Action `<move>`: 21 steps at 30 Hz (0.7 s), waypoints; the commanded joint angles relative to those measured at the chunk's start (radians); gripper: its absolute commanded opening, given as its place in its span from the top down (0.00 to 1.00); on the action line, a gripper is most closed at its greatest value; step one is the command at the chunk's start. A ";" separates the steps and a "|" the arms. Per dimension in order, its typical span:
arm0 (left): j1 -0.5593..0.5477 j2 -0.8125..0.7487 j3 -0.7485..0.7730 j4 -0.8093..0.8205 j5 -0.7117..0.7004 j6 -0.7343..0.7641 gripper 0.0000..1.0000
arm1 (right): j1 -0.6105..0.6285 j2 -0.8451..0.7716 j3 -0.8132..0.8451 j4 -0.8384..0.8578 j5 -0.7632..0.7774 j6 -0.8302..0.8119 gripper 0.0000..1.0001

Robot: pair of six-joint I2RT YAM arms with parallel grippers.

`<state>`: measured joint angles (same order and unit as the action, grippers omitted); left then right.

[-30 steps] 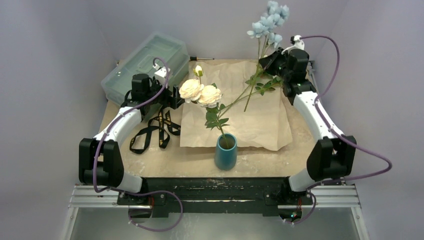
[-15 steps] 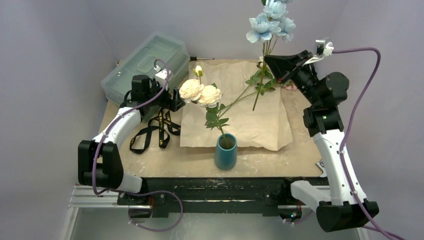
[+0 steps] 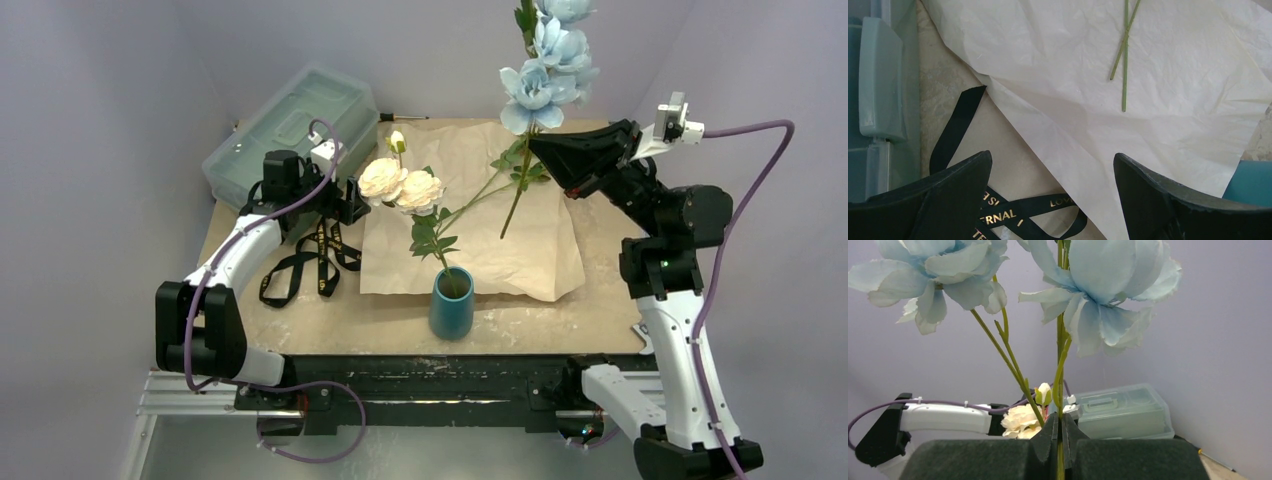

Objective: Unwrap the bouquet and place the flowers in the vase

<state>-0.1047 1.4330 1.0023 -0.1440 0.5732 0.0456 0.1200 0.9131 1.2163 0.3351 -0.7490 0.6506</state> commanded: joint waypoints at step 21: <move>0.007 -0.002 0.050 -0.076 0.006 0.056 0.06 | 0.399 0.043 -0.220 0.309 0.011 -0.039 1.00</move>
<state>-0.1047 1.4422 1.0119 -0.2115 0.5716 0.0708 0.4641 0.9463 1.0290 0.5343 -0.7914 0.6674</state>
